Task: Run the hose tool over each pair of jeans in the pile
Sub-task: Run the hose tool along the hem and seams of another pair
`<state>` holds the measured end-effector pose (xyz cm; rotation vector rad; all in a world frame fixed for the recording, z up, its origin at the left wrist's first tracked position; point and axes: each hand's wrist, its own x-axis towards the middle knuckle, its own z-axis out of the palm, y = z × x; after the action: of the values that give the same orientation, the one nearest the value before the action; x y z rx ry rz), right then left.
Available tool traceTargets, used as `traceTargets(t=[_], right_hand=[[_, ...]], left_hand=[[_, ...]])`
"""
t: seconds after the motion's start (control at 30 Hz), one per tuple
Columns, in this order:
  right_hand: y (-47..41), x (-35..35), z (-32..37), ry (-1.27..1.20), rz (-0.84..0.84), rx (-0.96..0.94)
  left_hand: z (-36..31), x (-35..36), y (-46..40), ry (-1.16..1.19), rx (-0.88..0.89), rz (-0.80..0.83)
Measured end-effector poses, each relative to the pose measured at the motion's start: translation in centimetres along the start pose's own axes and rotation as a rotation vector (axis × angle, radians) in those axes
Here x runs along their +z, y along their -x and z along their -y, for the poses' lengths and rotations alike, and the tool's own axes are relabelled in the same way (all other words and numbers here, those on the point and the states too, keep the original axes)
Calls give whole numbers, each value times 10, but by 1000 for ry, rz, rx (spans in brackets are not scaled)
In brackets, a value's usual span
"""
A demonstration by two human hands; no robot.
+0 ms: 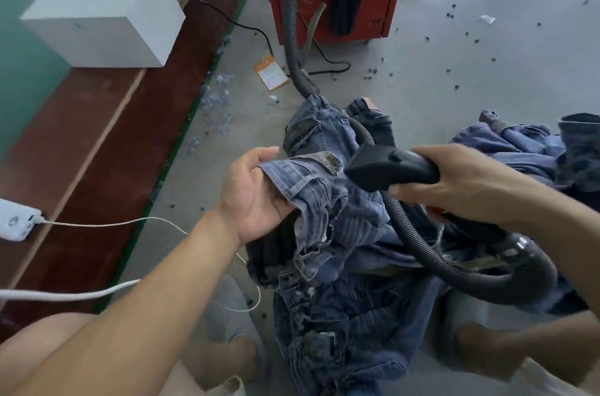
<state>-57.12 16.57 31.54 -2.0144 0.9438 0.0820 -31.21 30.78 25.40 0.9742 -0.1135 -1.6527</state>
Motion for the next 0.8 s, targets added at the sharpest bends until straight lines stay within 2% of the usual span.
traceTargets(t=[0.1,0.17,0.23,0.3,0.37,0.5,0.57,0.63,0.73,0.8], right_hand=[[-5,14,2,36,56,-36],[-13,22,2,-56,-36,-16],[-22,24,0,-173,-200,60],[-24,16,-2,-316,-269,125],[-21,5,-4,-303,-205,106],[-8,3,4,-71,75,27],[-10,13,7,-6,113,-12],[-15,23,8,6,33,-38],[-19,24,7,-114,-154,-10],[-17,15,4,-155,-174,13]], left_hand=[[4,2,0,-34,-21,-15],[8,2,0,-54,-50,11],[10,2,-1,-46,-77,35],[8,1,-2,-21,-72,48],[5,0,-3,24,-44,50],[6,-2,-5,31,-47,80],[7,0,-5,21,-50,113],[5,0,-5,35,-35,136],[1,-4,-5,43,-28,133],[1,-4,-6,38,-33,132]])
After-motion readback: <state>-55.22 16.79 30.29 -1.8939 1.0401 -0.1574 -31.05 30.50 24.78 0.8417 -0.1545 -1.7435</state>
